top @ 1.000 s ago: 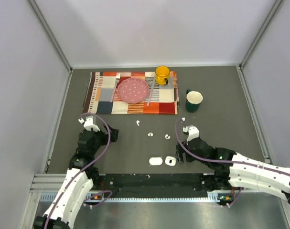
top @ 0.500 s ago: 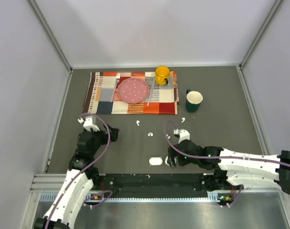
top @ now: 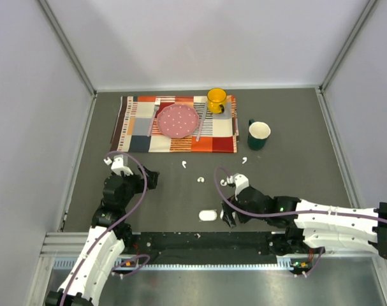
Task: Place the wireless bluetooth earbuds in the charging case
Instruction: Pick up the charging case at the center of the board.
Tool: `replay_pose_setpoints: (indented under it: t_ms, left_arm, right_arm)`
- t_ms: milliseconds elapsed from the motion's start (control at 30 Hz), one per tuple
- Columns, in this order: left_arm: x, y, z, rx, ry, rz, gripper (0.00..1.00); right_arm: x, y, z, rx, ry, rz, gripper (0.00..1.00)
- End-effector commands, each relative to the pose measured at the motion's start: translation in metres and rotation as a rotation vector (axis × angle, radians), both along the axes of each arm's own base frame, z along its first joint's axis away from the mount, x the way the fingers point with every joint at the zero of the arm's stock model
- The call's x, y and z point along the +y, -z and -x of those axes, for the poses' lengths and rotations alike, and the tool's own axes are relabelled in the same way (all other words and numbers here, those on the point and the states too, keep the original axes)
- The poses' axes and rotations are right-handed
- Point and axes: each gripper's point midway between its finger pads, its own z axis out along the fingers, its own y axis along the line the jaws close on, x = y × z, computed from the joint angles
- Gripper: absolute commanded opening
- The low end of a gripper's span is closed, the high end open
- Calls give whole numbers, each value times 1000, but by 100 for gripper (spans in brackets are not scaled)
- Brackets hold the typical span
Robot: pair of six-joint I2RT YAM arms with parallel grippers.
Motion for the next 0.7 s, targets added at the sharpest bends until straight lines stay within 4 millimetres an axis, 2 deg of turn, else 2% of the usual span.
replay_pose_setpoints:
  t_ms: [0, 167, 300, 467, 633, 667]
  left_arm:
    - [-2, -8, -4, -49, 6, 8, 99]
    - [-2, -8, -4, -49, 6, 8, 99]
    - [-2, -8, -4, -47, 7, 8, 99]
    - [-2, -7, -5, -43, 6, 7, 99]
    - [-2, -7, -5, -43, 7, 8, 99]
    - [-2, -7, -5, -43, 8, 6, 99]
  right_arm:
    - [15, -13, 2, -76, -140, -31, 84]
    - [20, -8, 1, -83, -167, -14, 83]
    - [24, 3, 3, -61, -182, 40, 82]
    - [27, 13, 4, -69, -186, 110, 77]
    - [22, 16, -4, -94, -137, 143, 74]
    - [21, 16, -5, -100, -132, 146, 71]
